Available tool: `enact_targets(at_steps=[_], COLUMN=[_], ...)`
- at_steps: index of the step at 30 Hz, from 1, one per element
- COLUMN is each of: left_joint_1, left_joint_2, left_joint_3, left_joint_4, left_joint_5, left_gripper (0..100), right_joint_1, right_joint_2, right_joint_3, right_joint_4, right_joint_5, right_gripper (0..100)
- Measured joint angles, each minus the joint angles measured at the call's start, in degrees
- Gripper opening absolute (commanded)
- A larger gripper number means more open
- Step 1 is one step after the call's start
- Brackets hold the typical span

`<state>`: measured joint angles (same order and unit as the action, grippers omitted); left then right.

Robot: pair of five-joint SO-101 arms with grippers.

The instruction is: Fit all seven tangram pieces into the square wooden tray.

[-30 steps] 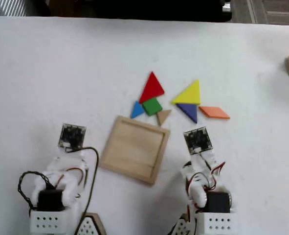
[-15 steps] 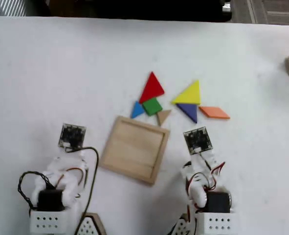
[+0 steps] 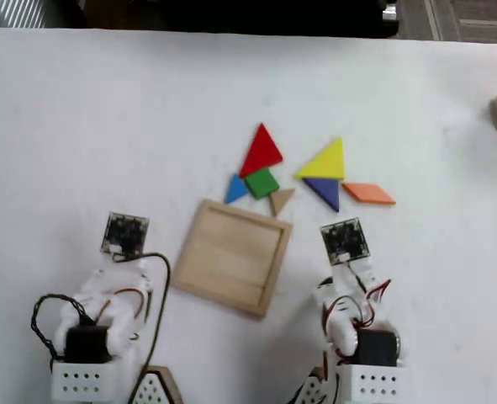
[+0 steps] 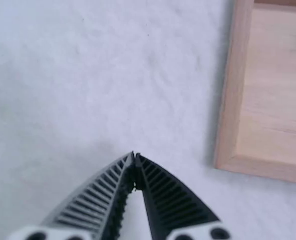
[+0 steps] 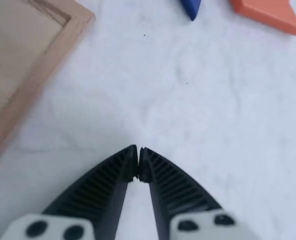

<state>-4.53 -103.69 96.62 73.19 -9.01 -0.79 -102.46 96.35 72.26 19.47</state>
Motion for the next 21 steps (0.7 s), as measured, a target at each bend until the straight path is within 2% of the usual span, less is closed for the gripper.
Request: enact_targets(at_steps=[8, 12, 17, 21], left_joint_1=[0.09, 0.09, 0.09, -1.58], left_joint_2=[-0.53, -0.26, -0.09, 0.26], left_joint_3=[-5.89, -5.89, -9.41, -14.33], left_joint_4=[0.0, -4.48, -8.97, -9.41], left_joint_5=[0.0, -0.53, -2.81, -0.62], left_gripper=[2, 2, 3, 14], right_joint_1=[4.66, 10.9, 11.08, 11.08], right_joint_2=[-0.26, -0.26, -0.26, -0.26], right_joint_3=[-4.04, -4.31, -4.31, -4.31], right_joint_4=[1.49, 1.49, 0.35, -2.99], right_joint_5=[0.0, 0.0, 8.44, 7.82], right_gripper=[2.4, 2.5, 2.5, 2.5])
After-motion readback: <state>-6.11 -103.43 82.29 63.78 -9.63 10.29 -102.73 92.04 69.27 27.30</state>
